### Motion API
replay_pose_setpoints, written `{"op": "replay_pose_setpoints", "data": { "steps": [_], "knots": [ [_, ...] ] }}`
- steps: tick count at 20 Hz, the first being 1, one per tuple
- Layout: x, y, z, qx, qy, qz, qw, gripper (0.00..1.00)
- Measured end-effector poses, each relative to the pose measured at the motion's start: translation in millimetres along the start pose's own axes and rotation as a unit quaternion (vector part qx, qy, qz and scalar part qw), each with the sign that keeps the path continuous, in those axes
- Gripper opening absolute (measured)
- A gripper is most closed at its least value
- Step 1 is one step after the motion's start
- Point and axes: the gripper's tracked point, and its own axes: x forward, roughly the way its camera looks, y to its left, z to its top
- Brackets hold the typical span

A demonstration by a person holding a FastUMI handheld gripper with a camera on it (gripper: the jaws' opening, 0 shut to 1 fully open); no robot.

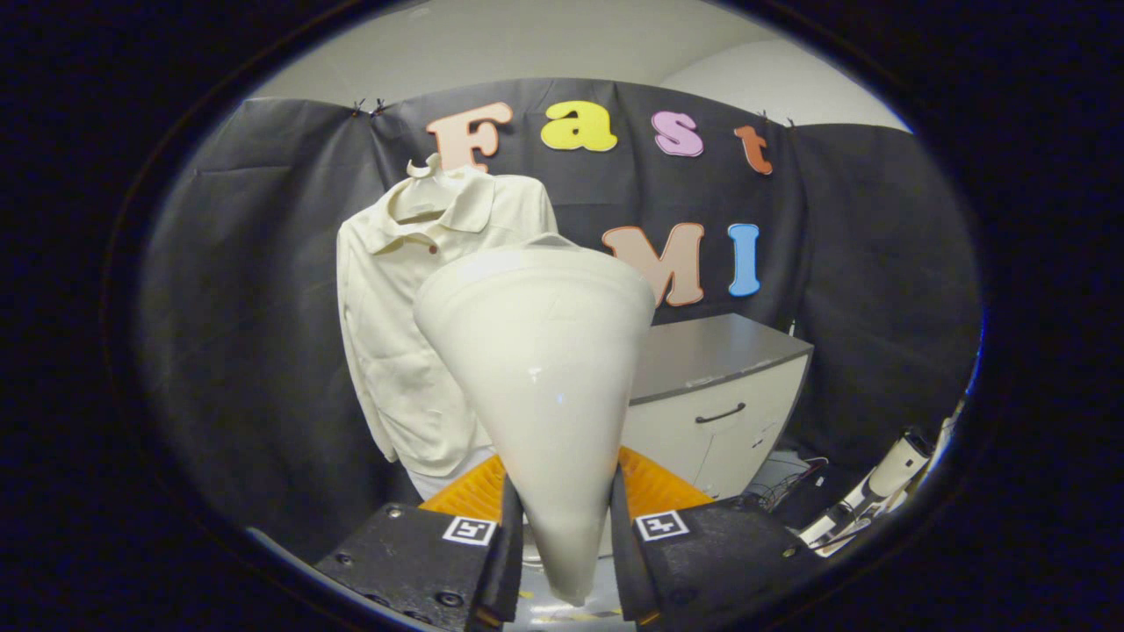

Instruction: Iron the clothes twice with a garment steamer, once on the left side and once on the right side.

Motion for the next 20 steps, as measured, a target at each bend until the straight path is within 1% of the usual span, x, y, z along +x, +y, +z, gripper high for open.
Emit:
{"op": "replay_pose_setpoints", "data": {
  "steps": [9,20],
  "knots": [
    [-4,20,6,-0.001,-0.018,0.012,1.0,0.43],
    [1,36,0,-0.004,-0.011,0.017,1.0,0.44]
  ]
}}
